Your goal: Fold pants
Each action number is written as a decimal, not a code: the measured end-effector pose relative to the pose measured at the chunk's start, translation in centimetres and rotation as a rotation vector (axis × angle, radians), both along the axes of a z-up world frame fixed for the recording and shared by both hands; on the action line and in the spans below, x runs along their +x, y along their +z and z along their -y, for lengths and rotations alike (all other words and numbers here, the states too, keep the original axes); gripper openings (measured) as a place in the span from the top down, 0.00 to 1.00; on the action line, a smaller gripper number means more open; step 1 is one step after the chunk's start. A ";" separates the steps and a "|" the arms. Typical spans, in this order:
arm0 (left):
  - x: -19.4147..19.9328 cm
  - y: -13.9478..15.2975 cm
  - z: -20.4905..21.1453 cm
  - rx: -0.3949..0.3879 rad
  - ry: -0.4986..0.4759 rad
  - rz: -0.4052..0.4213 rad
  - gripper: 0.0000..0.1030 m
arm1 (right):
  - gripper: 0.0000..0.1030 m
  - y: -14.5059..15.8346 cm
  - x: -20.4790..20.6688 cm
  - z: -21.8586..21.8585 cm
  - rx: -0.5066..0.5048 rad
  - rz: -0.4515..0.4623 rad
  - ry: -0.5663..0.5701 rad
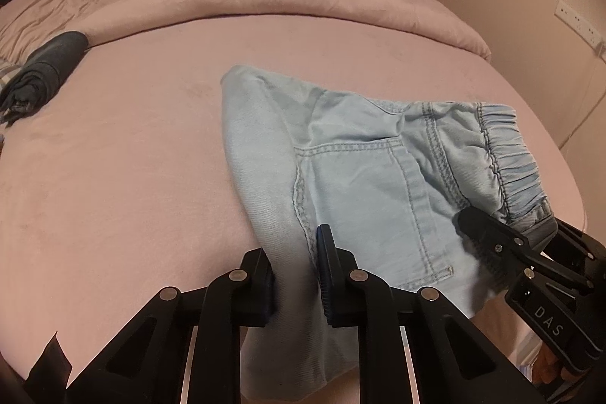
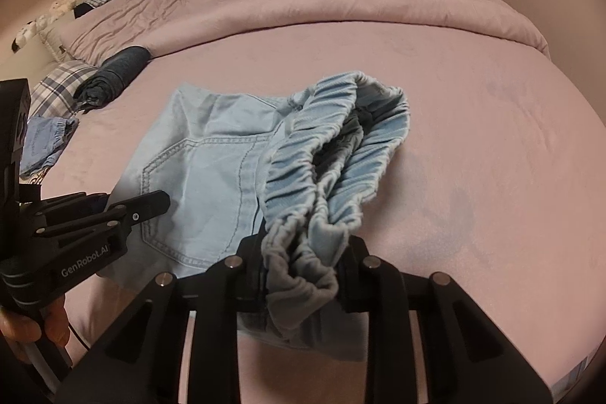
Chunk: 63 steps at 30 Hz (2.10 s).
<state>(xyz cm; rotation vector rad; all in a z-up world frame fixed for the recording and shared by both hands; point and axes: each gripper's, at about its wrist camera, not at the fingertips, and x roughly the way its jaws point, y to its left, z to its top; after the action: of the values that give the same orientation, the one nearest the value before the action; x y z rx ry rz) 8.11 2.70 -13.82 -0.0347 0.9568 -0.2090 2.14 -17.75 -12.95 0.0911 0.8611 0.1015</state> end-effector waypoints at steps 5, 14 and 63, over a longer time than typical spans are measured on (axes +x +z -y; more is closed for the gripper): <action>-0.6 0.9 -0.6 -0.012 0.013 0.013 0.84 | 0.74 1.4 -0.7 -1.3 -0.031 0.043 0.039; -1.7 2.6 -2.2 -0.028 0.061 0.056 0.84 | 0.74 4.1 -1.3 -3.6 -0.075 0.125 0.110; 1.1 8.3 -7.7 -0.004 0.141 0.226 0.84 | 0.74 9.3 3.5 -8.5 -0.103 0.295 0.232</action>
<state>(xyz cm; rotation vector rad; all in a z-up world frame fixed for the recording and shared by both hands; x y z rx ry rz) 9.21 10.41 -5.54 -0.0803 0.7255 -0.0818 5.59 -9.23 -3.66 -0.1184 0.5778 0.2805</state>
